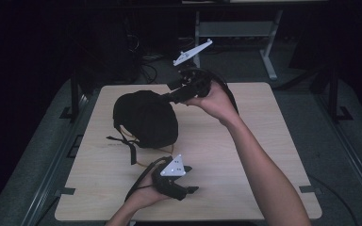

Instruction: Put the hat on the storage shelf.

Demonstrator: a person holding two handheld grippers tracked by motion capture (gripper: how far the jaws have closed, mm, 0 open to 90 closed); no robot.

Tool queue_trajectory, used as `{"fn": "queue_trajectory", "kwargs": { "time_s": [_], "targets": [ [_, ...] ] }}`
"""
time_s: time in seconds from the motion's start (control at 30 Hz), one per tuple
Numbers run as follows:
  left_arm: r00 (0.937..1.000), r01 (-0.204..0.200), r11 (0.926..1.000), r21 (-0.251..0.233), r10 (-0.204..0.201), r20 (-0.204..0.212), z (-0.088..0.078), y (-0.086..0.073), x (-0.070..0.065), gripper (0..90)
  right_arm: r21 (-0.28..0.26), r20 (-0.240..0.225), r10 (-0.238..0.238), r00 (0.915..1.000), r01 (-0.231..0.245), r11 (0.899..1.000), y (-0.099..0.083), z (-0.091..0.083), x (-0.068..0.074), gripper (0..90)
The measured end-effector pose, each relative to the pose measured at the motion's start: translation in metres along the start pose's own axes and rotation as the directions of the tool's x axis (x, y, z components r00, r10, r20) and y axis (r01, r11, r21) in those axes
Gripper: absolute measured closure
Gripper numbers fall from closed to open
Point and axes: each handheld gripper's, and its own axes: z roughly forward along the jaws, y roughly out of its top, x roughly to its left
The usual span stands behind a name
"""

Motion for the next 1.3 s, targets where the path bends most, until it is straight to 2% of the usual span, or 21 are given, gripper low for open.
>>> {"fn": "queue_trajectory", "kwargs": {
  "time_s": [0.37, 0.53, 0.83, 1.07, 1.3],
  "targets": [
    [1.0, -0.002, 1.0, 0.007, 0.002, 0.009, 0.002, -0.001, 0.0, 31.2, 0.003, 0.016, 0.015, 0.9998, -0.015, 1.0, -0.016, -0.009, -0.007, 30.3],
    [1.0, -0.001, 1.0, 0.003, 0.001, 0.007, 0.001, -0.002, 0.0, 31.1, -0.001, 0.022, 0.05, 0.9985, -0.05, 0.999, -0.024, -0.015, -0.01, 28.5],
    [1.0, 0.002, 0.9999, 0.014, -0.002, 0.009, 0.004, -0.002, -0.001, 30.4, -0.012, 0.029, 0.084, 0.9961, -0.083, 0.996, -0.041, -0.025, -0.016, 27.6],
    [0.9999, 0.013, 0.9999, 0.004, -0.013, 0.005, 0.004, -0.002, -0.002, 30.4, -0.019, 0.036, 0.098, 0.9945, -0.098, 0.995, -0.054, -0.034, -0.018, 26.9],
    [1.0, 0.007, 1.0, 0.005, -0.007, 0.002, 0.002, -0.003, -0.001, 30.4, -0.032, 0.03, 0.104, 0.9941, -0.103, 0.994, -0.062, -0.037, -0.019, 26.7]
  ]
}}
